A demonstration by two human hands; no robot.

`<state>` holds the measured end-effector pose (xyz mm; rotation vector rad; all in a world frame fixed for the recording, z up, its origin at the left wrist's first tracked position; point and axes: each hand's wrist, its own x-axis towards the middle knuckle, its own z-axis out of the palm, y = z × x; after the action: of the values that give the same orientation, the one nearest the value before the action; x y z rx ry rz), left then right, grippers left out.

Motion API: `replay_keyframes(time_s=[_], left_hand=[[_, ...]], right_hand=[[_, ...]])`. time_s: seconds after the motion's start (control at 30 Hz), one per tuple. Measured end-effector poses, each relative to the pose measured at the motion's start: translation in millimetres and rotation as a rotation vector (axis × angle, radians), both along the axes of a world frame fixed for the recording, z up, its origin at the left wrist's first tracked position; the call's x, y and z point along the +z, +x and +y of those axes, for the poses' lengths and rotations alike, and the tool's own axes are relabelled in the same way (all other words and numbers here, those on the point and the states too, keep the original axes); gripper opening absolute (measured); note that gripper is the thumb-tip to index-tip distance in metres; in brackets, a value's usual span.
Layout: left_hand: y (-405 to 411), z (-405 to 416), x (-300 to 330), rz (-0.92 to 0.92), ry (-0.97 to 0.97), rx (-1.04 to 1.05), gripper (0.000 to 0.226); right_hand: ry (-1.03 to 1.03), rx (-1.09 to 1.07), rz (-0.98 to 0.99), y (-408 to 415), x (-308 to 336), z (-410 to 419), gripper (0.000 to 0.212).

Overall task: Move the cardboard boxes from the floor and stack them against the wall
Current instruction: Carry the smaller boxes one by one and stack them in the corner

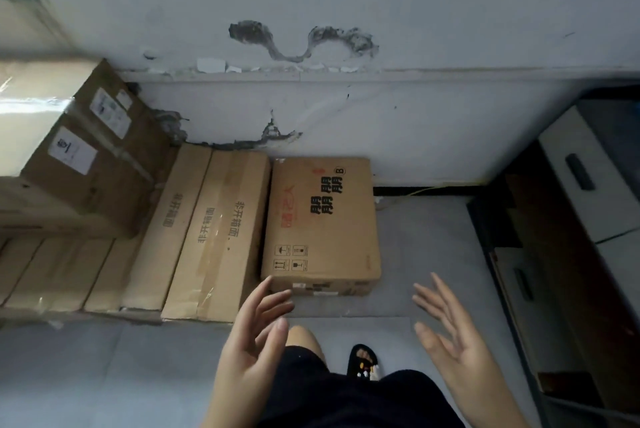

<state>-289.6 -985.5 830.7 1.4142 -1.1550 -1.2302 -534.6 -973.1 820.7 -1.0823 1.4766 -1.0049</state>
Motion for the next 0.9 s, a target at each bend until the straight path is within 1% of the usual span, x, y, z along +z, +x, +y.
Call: replay_keyframes(time_s=[0.03, 0.1, 0.13, 0.17, 0.23, 0.3, 0.37, 0.47, 0.53, 0.6, 0.7, 0.8, 0.9], left_hand=[[3.8, -5.2, -0.3, 0.011, -0.004, -0.034, 0.050], [14.4, -17.6, 1.4, 0.028, -0.005, -0.130, 0.056], [21.7, -24.4, 1.6, 0.030, -0.005, -0.193, 0.061], [29.9, -31.5, 1.0, 0.031, -0.006, -0.253, 0.058], [46.0, -46.3, 1.4, 0.034, -0.016, -0.370, 0.042], [61.1, -55.9, 2.7, 0.048, -0.030, -0.491, 0.041], [73.3, -59.5, 1.5, 0.048, -0.028, -0.622, 0.041], [82.7, -58.8, -1.6, 0.068, -0.009, -0.807, 0.045], [84.7, -54.8, 0.5, 0.094, -0.009, -0.924, 0.038], [87.1, -45.0, 1.5, 0.108, -0.016, -1.060, 0.044], [84.9, -26.0, -0.3, 0.115, -0.035, -1.249, 0.047], [81.2, 0.8, 2.9, 0.114, -0.106, -1.416, 0.055], [85.8, 37.8, 9.3, 0.138, -0.123, -1.537, 0.046]], right_hand=[[-0.011, -0.035, -0.004, 8.5, 2.0, 3.6, 0.065], [-0.030, -0.126, 0.009, 28.1, 5.4, 13.4, 0.082], [-0.035, -0.192, 0.009, 38.3, 5.6, 19.9, 0.087], [-0.048, -0.267, 0.006, 49.9, 6.4, 27.4, 0.086], [-0.076, -0.426, 0.000, 77.1, 5.7, 43.7, 0.076], [-0.093, -0.578, -0.017, 112.0, 2.1, 61.5, 0.060], [-0.107, -0.700, 0.010, 148.4, -1.8, 81.7, 0.055], [-0.076, -0.889, 0.034, 192.7, -2.3, 116.1, 0.056], [-0.043, -1.041, 0.058, 218.4, 1.4, 140.3, 0.062], [-0.003, -1.192, 0.084, 244.7, 4.7, 163.7, 0.065], [0.024, -1.417, 0.108, 283.9, 9.6, 200.7, 0.060], [0.024, -1.618, 0.146, 320.4, 15.6, 238.3, 0.060], [0.014, -1.792, 0.185, 360.5, 20.6, 276.6, 0.060]])
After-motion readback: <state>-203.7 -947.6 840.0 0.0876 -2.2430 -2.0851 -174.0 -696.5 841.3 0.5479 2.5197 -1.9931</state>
